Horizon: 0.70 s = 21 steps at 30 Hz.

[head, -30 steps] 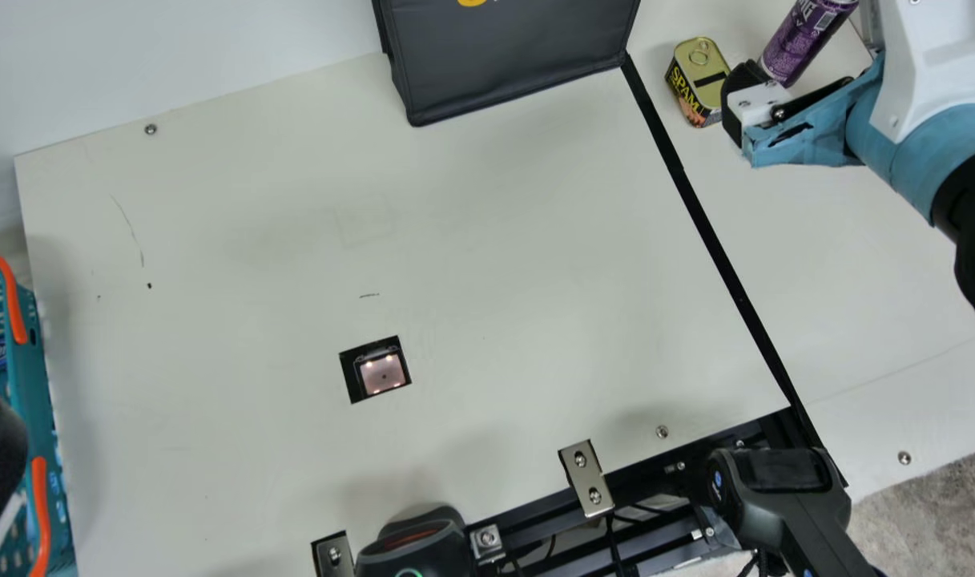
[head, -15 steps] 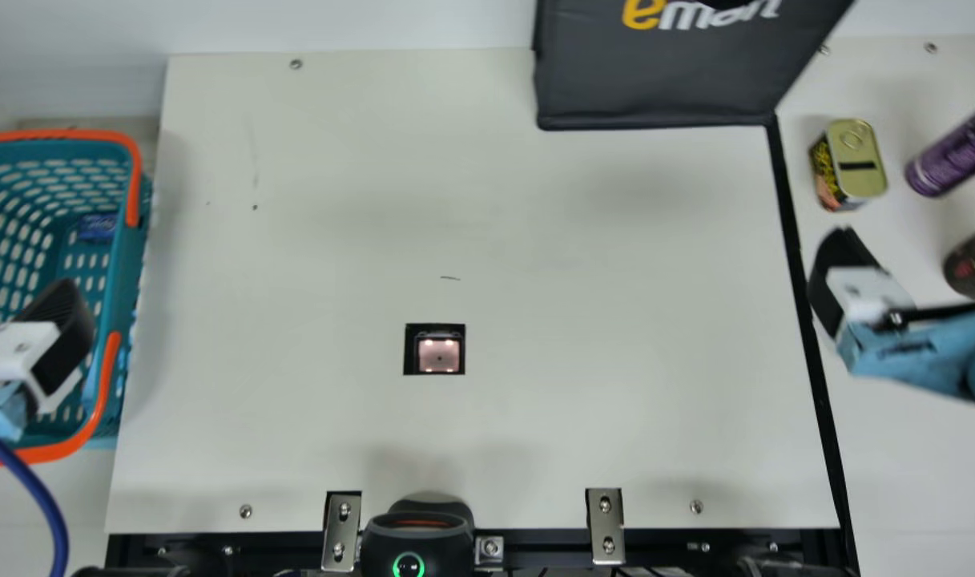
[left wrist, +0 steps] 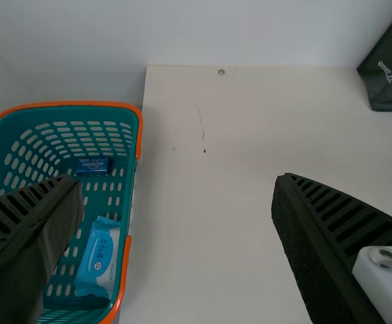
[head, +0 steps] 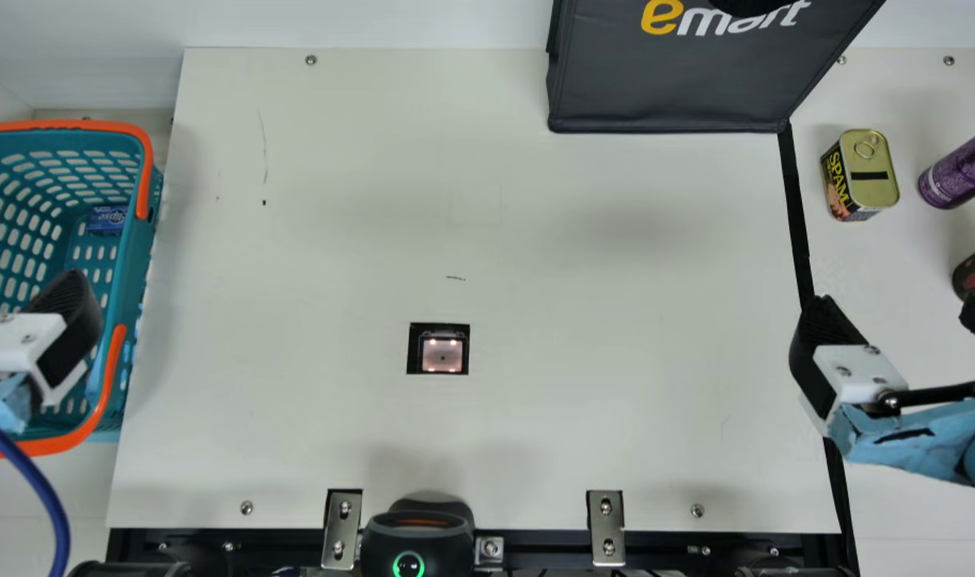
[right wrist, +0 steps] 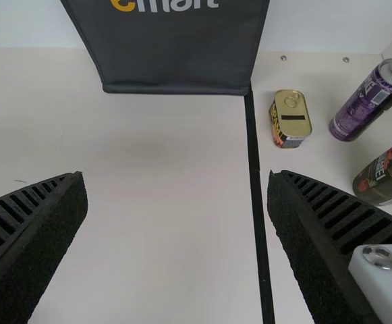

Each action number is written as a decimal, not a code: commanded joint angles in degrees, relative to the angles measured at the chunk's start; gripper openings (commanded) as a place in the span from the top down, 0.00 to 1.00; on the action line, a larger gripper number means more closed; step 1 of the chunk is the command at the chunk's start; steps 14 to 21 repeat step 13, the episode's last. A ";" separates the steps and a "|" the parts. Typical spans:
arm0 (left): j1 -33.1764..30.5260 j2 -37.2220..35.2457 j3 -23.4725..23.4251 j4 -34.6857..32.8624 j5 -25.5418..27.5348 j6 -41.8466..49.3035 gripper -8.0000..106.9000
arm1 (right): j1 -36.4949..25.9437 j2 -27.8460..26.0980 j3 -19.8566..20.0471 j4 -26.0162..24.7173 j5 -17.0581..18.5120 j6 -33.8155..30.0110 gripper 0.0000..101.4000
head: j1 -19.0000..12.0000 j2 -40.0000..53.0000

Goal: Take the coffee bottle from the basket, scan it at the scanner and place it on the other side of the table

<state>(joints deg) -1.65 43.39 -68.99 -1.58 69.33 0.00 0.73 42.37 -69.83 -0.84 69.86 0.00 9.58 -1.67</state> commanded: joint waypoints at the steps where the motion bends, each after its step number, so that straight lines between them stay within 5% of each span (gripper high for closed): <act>1: 0.00 0.00 0.00 0.00 0.00 0.00 0.15 | 0.00 0.00 0.00 0.00 0.00 0.00 0.06 | -1.66 0.09; 21: 0.00 0.00 0.00 0.00 -0.02 0.00 0.15 | 0.00 0.00 0.00 0.00 0.00 0.00 0.06 | -1.66 0.09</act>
